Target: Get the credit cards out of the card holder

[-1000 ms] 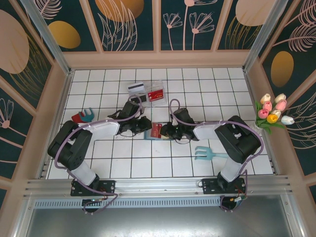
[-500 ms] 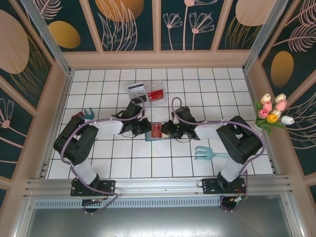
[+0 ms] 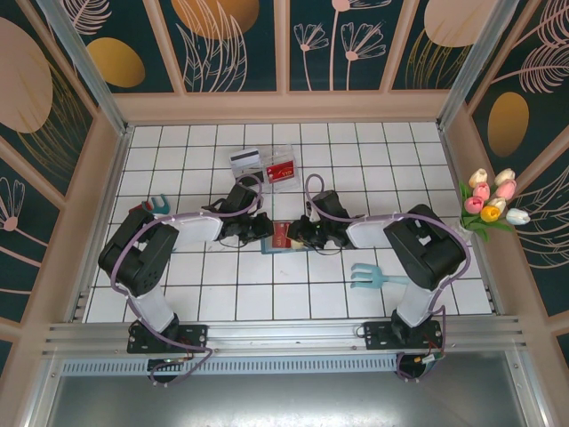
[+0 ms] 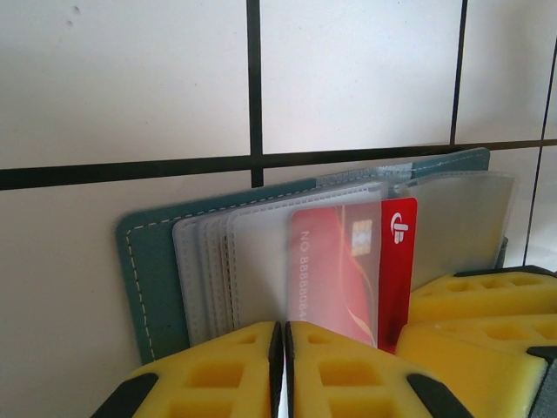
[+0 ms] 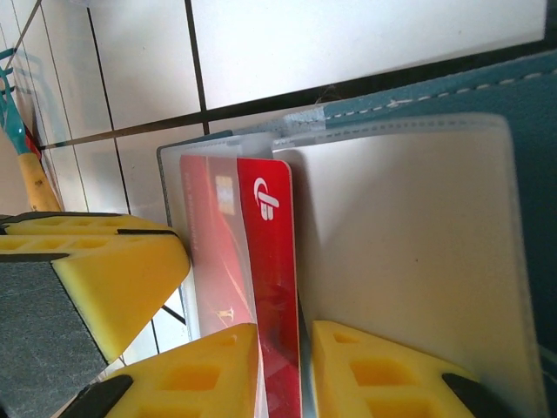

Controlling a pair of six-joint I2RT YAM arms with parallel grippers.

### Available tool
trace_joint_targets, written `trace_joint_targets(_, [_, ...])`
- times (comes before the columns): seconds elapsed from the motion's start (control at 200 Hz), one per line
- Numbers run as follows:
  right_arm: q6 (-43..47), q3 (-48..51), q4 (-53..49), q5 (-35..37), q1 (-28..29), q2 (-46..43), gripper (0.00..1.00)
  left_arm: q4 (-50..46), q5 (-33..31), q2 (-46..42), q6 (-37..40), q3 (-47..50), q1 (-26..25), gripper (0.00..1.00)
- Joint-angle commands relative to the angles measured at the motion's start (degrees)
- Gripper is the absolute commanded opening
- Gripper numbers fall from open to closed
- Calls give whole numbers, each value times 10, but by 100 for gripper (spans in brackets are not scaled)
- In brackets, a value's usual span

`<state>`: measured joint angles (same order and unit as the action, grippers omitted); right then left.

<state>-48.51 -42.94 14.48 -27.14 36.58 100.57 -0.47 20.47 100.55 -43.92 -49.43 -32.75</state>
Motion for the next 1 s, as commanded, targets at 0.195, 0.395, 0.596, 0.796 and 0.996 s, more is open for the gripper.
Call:
trace_joint_targets(0.195, [10,-23,-14,-3,7,28,17,-53,-40,30,18,3,0,15])
trace_joint_targets(0.395, [21,-23,-64,41,5,6,9,-81,-67,33,32,-5,0,16])
trace_joint_targets(0.596, [36,-2,-96,64,-2,-31,4,-83,-71,31,37,-3,0,17])
trace_joint_targets(0.796, [36,39,-78,63,-22,-78,4,-76,-65,27,37,-2,0,18])
trace_joint_targets(0.996, [16,74,-13,57,-26,-123,0,-77,-53,23,34,-22,0,18])
